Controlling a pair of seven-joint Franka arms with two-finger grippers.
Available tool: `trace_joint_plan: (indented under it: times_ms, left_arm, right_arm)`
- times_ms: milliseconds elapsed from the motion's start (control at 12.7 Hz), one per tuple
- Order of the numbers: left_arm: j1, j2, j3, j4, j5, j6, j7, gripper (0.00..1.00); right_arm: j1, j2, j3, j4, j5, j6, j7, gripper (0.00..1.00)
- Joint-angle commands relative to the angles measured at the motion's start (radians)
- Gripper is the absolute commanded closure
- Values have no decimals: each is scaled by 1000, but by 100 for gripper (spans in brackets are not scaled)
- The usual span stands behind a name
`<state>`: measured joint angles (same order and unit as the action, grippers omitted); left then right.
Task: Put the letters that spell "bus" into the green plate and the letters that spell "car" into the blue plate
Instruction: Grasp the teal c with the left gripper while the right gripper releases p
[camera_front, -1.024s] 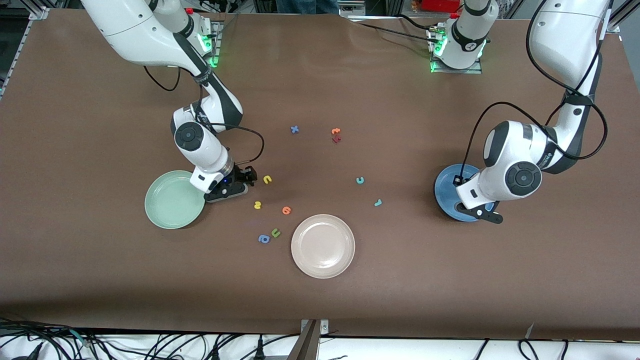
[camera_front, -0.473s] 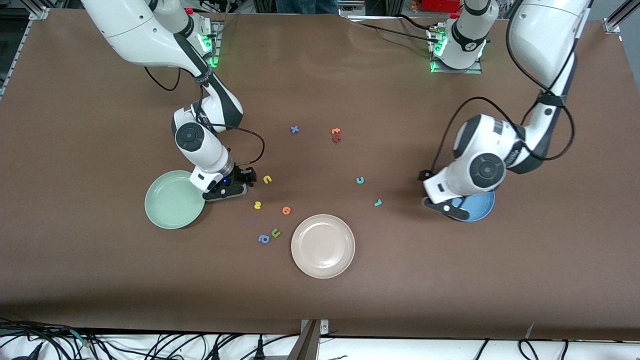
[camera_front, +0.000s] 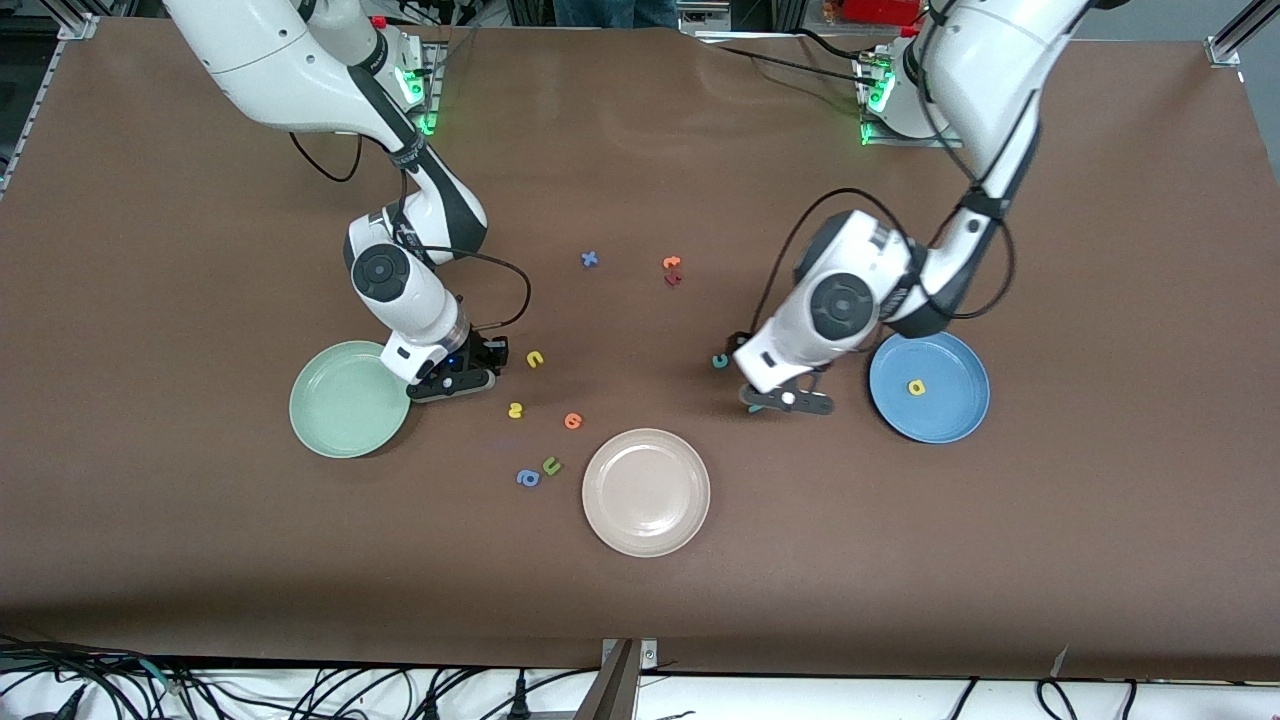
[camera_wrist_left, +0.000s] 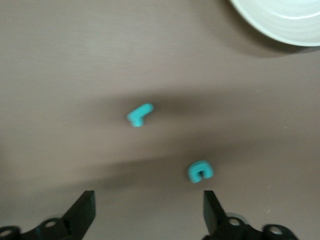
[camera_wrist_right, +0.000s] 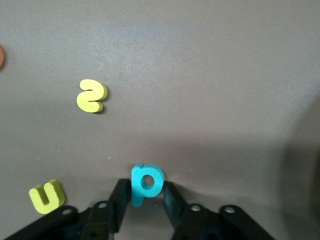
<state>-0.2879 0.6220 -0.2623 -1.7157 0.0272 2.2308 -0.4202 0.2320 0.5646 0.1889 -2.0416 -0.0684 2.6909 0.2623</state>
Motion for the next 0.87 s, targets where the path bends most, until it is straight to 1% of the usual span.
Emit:
trace_joint_plan:
  times_ms: [0,79,236,315,473,552,630,709,788]
  left_arm:
    - [-16,91,8,39,-15,111,-57,21]
    - [-34,97,8,39,-10,116,-78,28]
    - [-50,105,8,39,-10,119,-135,29]
    - [-77,113,9,39,-9,119,-164,29]
    - [-89,122,12,39,-10,119,-181,29]
    - [-89,122,14,39,-9,119,-181,29]
    - [-91,123,14,35,-6,119,-181,30]
    - [-93,127,14,33,-6,119,-184,36]
    - [-93,131,14,36,-6,119,-189,46]
  right_arm:
    - [-3,11,1,-8,-13,7,8,87]
    - [-3,8,1,-8,-13,7,8,91]
    - [-5,-2,1,-5,-13,6,5,93]
    - [-6,-15,0,3,-13,-31,2,93]
    - [-10,-60,-5,52,-13,-182,-15,93]
    - [-16,-78,-12,69,-11,-241,-67,93]
    - [-17,-97,-43,78,-11,-278,-122,92]
    - [-17,-112,-72,80,-11,-301,-180,92]
    - [-17,-126,-101,80,-11,-316,-252,92]
